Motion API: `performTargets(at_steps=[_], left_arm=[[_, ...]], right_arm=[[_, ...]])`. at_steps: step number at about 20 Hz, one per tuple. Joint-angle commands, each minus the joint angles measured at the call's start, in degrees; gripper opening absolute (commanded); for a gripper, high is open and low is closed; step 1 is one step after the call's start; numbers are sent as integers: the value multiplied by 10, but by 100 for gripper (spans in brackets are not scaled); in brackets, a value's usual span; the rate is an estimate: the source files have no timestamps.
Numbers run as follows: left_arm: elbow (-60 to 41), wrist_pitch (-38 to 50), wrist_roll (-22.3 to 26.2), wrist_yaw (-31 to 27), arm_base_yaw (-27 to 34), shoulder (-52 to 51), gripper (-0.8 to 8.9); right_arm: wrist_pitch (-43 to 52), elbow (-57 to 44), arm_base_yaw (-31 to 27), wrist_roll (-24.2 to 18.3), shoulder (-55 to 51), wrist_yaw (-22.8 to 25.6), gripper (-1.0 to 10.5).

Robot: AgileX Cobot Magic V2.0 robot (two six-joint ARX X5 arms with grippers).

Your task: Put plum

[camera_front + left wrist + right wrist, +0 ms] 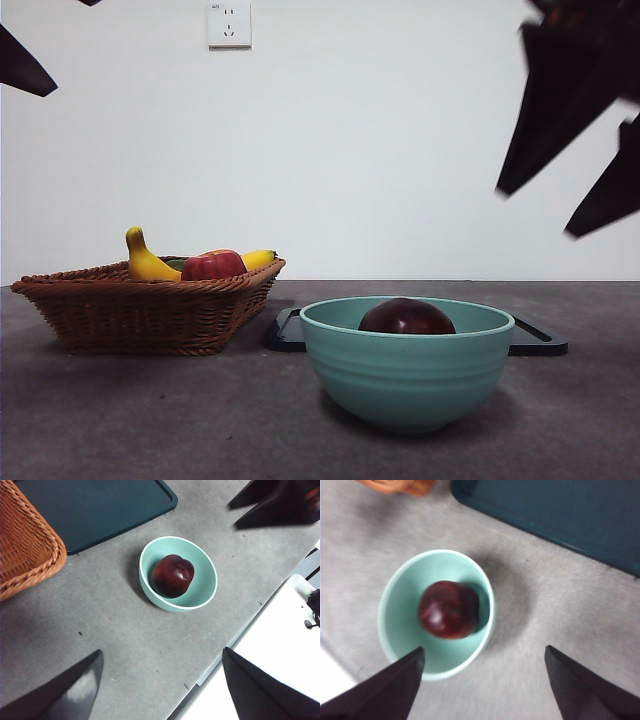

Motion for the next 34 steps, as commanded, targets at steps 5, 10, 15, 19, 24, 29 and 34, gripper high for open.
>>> performTargets(at_steps=[5,10,15,19,24,29,34], left_arm=[[7,5,-2,3,-2,2,374],[7,5,-2,3,-2,2,374],[7,5,-2,3,-2,2,374],[7,5,-2,3,-2,2,374],[7,5,-2,3,-2,2,374],[7,5,-2,3,-2,2,374],[7,5,-1,3,-2,2,374]], right_arm=[[99,-13,66,42,83,69,286],[137,-13,83,51,148,105,214],[155,-13,88,51,177,104,86],[158,-13,89,52,181,103,58],[168,-7,89,60,177,96,8],[141,58,80,69,172,102,8],[115,143,27,64,205,104,8]])
